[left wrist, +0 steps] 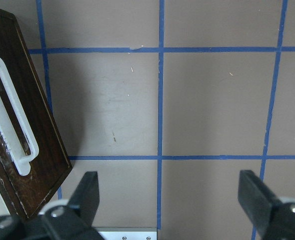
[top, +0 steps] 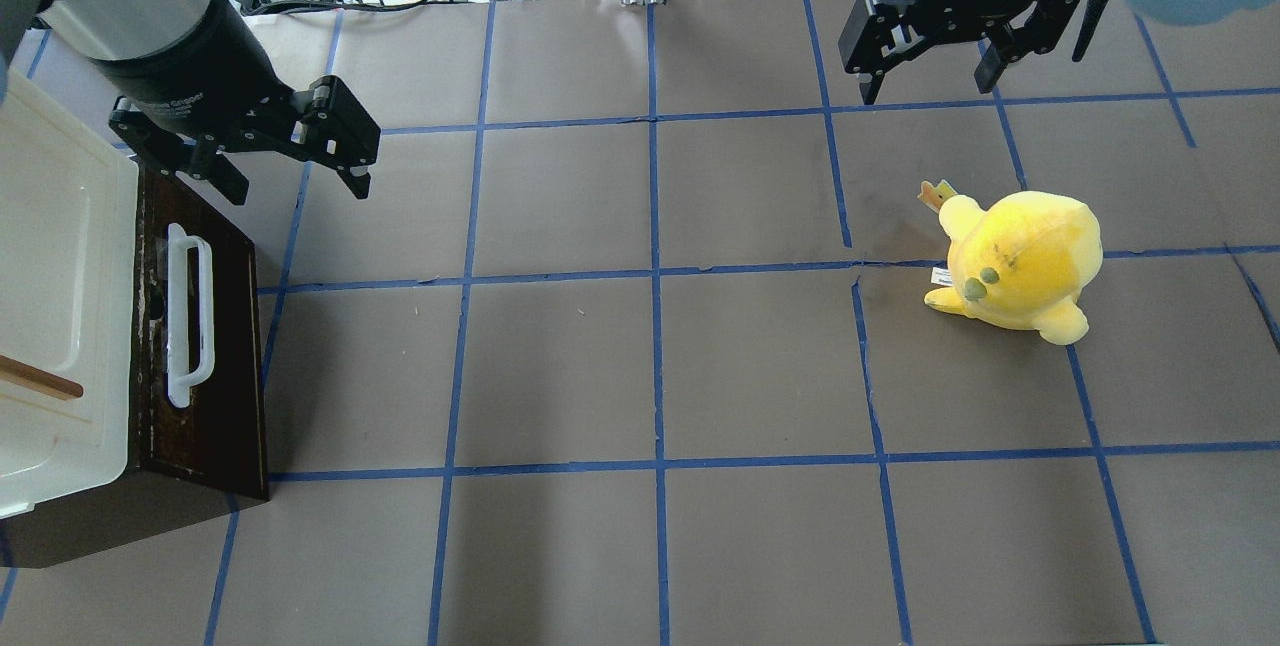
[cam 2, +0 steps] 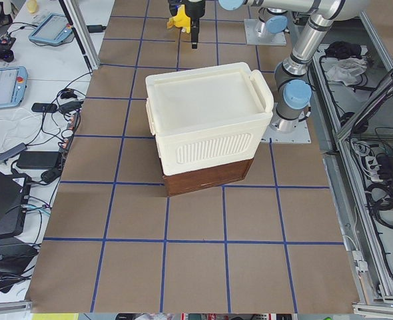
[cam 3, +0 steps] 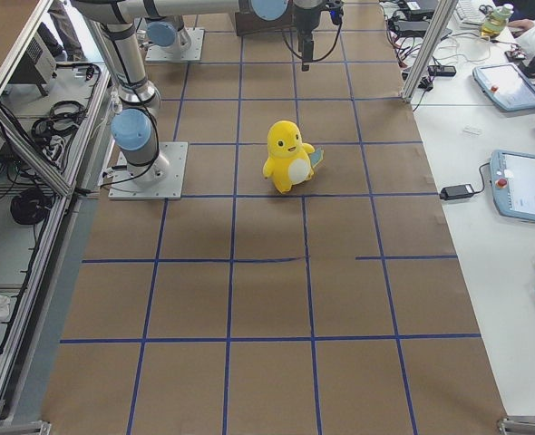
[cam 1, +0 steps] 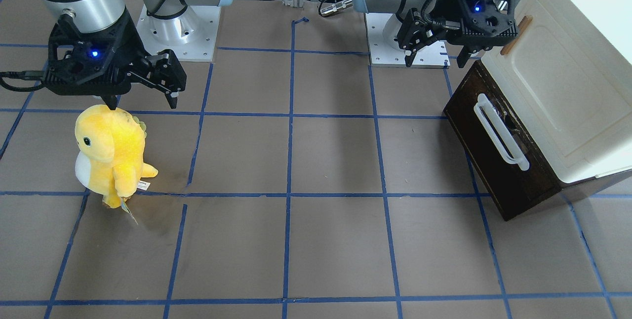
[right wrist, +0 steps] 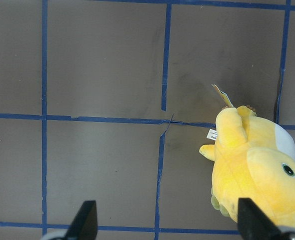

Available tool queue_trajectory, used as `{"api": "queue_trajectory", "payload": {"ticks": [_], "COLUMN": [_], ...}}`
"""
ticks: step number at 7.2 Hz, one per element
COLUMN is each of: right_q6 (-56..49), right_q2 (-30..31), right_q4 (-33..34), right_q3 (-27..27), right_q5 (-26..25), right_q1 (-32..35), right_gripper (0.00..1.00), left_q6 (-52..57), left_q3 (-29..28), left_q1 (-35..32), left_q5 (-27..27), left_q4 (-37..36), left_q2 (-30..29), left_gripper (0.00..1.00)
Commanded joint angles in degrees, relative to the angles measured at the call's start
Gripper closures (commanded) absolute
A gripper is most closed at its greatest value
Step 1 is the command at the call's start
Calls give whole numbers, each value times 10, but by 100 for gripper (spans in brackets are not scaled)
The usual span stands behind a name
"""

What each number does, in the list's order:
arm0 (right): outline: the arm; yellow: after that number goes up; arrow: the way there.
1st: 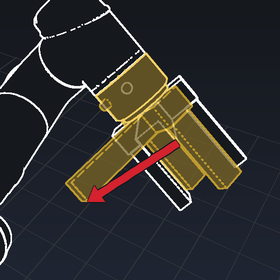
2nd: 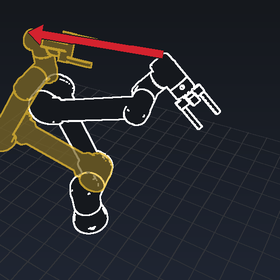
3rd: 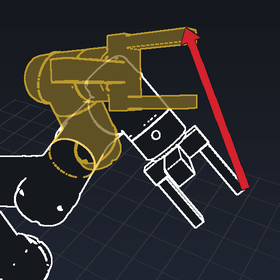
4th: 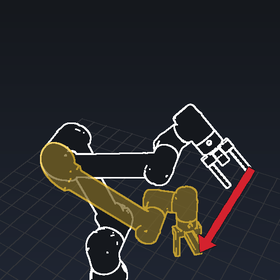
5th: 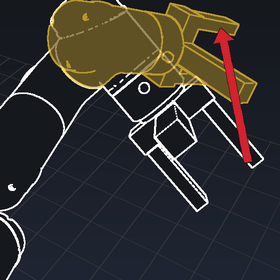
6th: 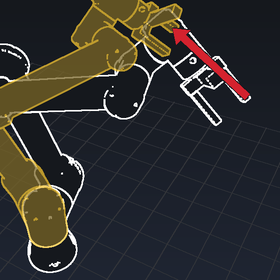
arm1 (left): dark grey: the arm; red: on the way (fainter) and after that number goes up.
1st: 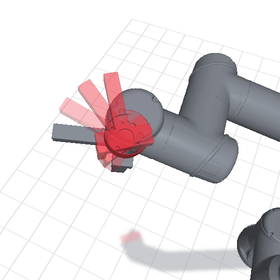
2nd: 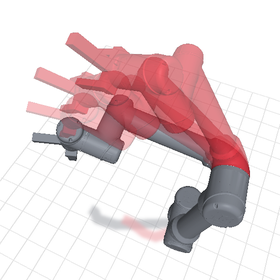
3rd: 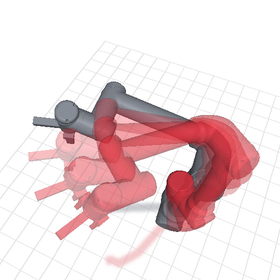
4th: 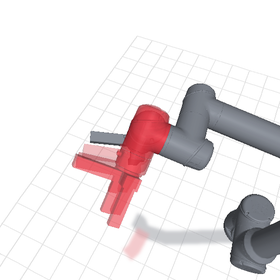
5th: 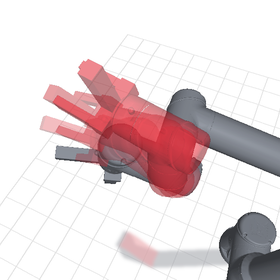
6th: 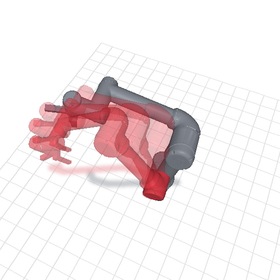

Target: Pull drawer sideways

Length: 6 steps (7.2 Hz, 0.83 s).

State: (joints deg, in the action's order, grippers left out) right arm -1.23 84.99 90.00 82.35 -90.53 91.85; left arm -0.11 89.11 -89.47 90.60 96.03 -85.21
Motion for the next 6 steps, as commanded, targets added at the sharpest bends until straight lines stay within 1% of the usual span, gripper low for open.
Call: {"api": "queue_trajectory", "payload": {"ticks": [1, 2, 3, 4, 5, 6], "right_q6": [0, 0, 0, 0, 0, 0], "right_q2": [0, 0, 0, 0, 0, 0], "right_q4": [0, 0, 0, 0, 0, 0], "right_q3": [0, 0, 0, 0, 0, 0], "right_q5": [0, 0, 0, -1, 0, 0], "right_q1": [0, 0, 0, 0, 0, 0], "right_gripper": [0, 0, 0, 0, 0, 0], "left_q6": [-1, -14, -22, -21, -33, -84], "left_q3": [0, -3, 7, 19, 21, 21], "left_q1": [0, 1, 2, 2, -10, -31], "left_q5": [0, -5, -6, -6, -7, 1], "left_q4": [-5, -22, -89, -124, -132, -137], "left_q2": [-3, -10, -23, -42, -57, -72], "left_gripper": [0, 0, 0, 0, 0, 0]}}
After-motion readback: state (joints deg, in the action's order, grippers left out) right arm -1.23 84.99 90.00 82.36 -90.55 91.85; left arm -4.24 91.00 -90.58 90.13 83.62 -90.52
